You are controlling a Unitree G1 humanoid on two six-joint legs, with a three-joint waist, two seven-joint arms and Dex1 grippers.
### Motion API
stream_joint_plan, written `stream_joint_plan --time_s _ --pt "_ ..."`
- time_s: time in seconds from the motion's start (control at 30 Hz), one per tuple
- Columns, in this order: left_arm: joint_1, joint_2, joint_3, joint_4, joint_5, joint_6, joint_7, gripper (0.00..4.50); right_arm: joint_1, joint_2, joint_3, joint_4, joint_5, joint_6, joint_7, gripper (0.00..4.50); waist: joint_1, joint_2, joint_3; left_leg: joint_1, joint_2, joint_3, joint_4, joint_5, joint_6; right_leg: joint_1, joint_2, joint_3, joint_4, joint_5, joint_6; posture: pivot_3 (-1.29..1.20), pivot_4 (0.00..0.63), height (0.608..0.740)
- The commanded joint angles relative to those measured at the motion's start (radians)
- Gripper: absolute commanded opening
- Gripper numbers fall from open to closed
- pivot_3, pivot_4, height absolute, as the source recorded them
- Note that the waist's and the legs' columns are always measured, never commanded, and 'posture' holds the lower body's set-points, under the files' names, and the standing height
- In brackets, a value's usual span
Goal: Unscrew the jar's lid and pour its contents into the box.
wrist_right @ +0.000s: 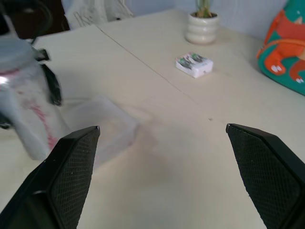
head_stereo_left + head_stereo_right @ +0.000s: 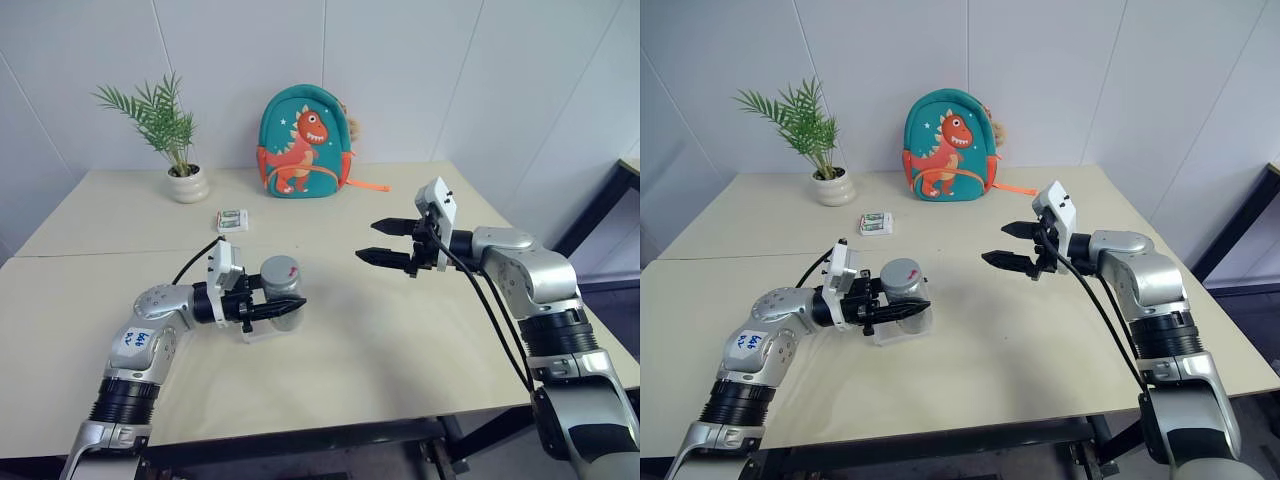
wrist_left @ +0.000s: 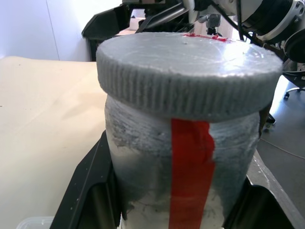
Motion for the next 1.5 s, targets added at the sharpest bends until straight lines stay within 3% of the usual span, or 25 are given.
stream_joint_plan --time_s 0.03,0.27,0.67,0.97,1.5 --pt "0.004 0.004 0.015 -0.032 -0.017 -0.006 0.002 2.02 -0.006 0.052 -0.008 -0.142 0.062 0.052 -0.036 4.46 -0.001 0.0 0.0 0.0 0.0 0.0 0.0 0.0 0.0 0.0 0.0 0.0 0.0 0.0 0.0 0.0 0.15 0.74" --pt "0.001 -0.004 0.009 -0.03 -0.015 -0.005 0.004 2.02 -0.014 0.209 0.074 -0.274 0.068 0.161 -0.174 4.46 0.004 0.0 0.0 0.0 0.0 0.0 0.001 0.0 0.0 0.0 0.0 0.0 0.002 0.0 0.0 0.0 0.15 0.74" --pt "0.004 -0.014 0.003 -0.04 -0.015 -0.004 0.012 2.02 -0.041 0.283 0.142 -0.243 0.027 0.174 -0.233 4.46 0.004 0.0 0.0 0.0 0.0 -0.001 0.001 0.0 0.0 0.0 0.0 0.0 0.002 0.0 0.0 0.0 0.15 0.74" --pt "0.003 -0.017 0.0 -0.036 -0.016 -0.006 0.015 2.02 -0.042 0.272 0.137 -0.231 0.016 0.164 -0.236 4.46 0.003 0.0 0.0 0.0 0.0 -0.001 0.001 0.0 0.0 0.0 0.0 0.0 0.002 0.0 0.0 0.0 0.15 0.74" --pt "0.013 -0.015 -0.001 -0.045 -0.022 0.0 0.021 2.02 0.001 0.088 0.045 -0.163 0.018 0.115 -0.186 4.46 0.006 0.0 0.0 0.0 0.0 -0.001 0.002 0.0 0.0 0.0 0.0 0.0 0.001 0.0 0.0 0.0 0.15 0.74"
